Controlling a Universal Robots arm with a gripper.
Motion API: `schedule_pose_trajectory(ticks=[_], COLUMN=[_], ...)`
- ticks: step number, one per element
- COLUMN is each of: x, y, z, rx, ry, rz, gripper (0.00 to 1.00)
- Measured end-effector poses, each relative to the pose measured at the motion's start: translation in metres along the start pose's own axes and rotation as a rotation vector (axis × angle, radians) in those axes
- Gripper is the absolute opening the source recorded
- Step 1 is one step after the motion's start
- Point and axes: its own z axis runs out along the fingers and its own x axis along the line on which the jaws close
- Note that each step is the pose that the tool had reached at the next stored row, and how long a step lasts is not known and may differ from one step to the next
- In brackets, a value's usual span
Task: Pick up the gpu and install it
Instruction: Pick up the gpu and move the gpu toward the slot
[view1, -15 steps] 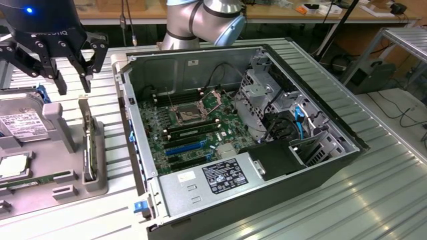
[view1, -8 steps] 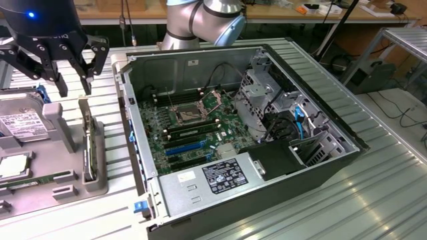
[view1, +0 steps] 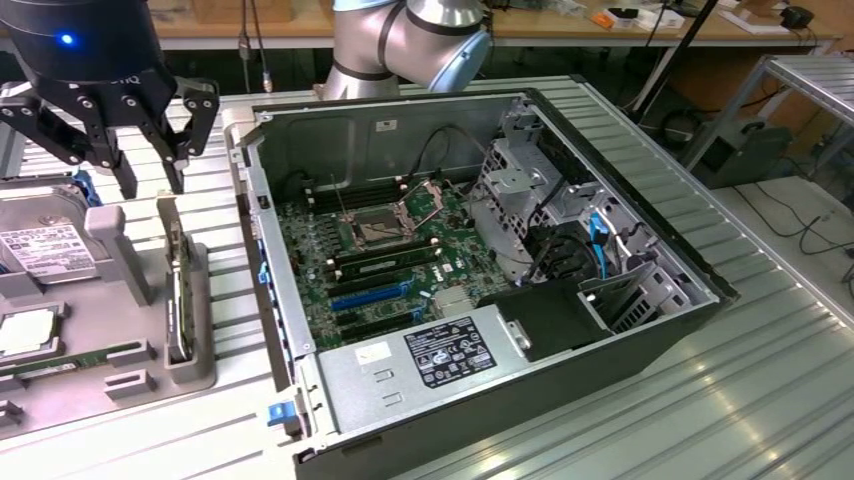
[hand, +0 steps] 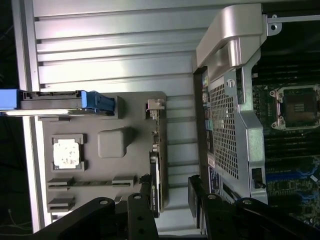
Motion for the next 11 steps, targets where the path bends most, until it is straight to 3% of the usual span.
schedule_pose_trajectory(ticks=[11], x=[-0.0001], y=[-0.0038], z=[0.0064], rx=[-0.0012], ry=[0.0002], rz=[0.0], gripper=[0.42])
